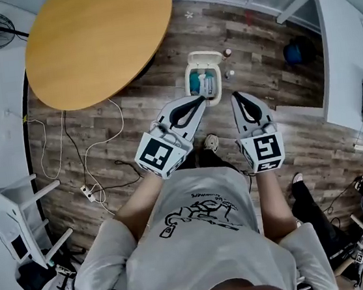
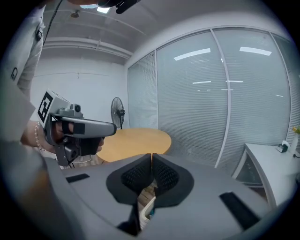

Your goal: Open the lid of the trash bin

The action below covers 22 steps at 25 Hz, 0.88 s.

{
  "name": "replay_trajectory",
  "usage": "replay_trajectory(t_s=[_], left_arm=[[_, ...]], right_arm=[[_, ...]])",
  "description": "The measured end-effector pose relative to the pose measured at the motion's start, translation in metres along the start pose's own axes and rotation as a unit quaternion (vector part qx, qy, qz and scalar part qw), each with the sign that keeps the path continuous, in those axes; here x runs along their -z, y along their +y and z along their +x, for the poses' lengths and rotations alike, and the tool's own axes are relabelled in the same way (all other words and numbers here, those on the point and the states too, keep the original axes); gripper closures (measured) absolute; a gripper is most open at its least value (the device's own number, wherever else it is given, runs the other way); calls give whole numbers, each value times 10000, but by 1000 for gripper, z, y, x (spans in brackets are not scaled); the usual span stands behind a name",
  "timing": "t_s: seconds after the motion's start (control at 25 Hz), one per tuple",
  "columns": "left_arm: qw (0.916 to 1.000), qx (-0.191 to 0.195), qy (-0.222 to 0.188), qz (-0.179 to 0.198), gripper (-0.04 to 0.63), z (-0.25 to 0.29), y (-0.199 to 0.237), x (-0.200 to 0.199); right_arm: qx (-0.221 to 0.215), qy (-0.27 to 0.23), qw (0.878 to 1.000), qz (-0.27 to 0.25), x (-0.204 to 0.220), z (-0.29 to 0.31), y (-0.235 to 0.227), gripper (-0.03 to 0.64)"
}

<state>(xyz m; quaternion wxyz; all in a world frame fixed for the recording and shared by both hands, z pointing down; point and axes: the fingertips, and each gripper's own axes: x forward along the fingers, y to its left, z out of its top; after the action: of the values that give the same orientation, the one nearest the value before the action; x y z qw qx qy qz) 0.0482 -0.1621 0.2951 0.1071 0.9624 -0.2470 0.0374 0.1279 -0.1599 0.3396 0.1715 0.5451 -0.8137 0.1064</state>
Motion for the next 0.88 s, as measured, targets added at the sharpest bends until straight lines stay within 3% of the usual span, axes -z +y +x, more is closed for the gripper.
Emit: replay_trajectory(t_s=[0.88], left_arm=[[9974, 149, -629, 325, 580, -29, -36, -116]], right_arm=[[-86, -1022, 9947, -112, -133, -74, 6, 611]])
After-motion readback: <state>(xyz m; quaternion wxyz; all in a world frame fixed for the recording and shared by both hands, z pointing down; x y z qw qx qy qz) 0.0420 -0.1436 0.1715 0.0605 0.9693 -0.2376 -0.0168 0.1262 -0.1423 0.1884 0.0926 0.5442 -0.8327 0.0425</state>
